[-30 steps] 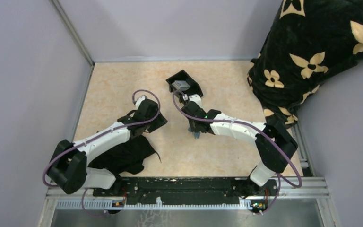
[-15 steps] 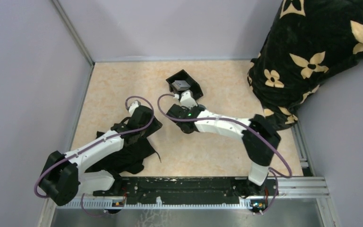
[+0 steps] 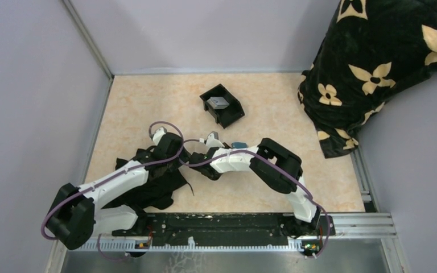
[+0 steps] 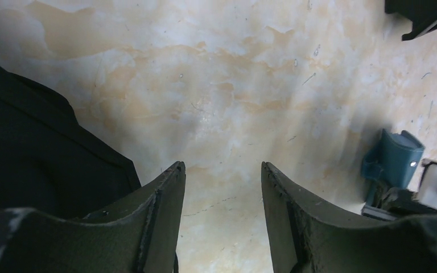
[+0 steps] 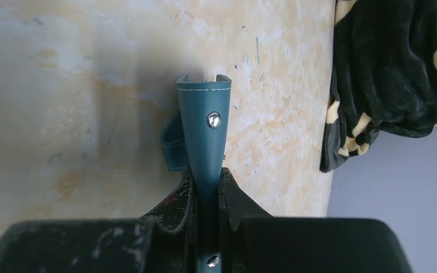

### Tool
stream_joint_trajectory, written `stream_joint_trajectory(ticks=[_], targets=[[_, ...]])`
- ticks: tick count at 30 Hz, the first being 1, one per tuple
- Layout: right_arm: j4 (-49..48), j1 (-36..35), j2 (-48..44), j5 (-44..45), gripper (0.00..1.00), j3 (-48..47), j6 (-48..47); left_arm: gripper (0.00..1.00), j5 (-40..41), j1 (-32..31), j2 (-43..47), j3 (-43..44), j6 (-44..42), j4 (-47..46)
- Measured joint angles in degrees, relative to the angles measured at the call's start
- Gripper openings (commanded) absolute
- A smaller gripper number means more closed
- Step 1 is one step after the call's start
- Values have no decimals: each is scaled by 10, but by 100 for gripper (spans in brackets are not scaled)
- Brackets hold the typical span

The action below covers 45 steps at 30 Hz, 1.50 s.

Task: Put the credit cards into the card holder
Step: Turn over the card holder at the center of the board.

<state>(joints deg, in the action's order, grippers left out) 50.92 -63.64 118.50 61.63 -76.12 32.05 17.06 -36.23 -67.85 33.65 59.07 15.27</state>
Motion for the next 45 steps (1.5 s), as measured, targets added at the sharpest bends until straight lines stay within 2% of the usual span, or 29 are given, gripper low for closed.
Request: stream_joint_trajectory(ticks=[6,11,13,19,22,26,33,38,45], targets=[[28,-23,12,5,5,-23,39,58,18,1,37,-2,3,14],[50,-22,-1,10,0,-20,66,58,19,1,40,-2,3,14],[33,-19,-40,-10,0,-1,57,57,9,1,40,-3,4,8],[-61,6,-276,-107,0,65,17,54,-80,1,16,-26,-3,-87],[-96,13,-329,-130,0,66,7,53,-142,0,-14,-34,-7,-153],[-127,14,-330,-154,0,87,0,53,-210,-11,-50,-36,-8,-235],[-144,14,-327,-198,0,121,-6,52,-263,-47,-120,-3,-8,-321],[-159,14,-327,-218,0,122,-9,50,-283,-56,-176,28,-5,-362],[-162,19,-327,-225,0,144,-9,45,-299,-67,-234,61,-4,-373]])
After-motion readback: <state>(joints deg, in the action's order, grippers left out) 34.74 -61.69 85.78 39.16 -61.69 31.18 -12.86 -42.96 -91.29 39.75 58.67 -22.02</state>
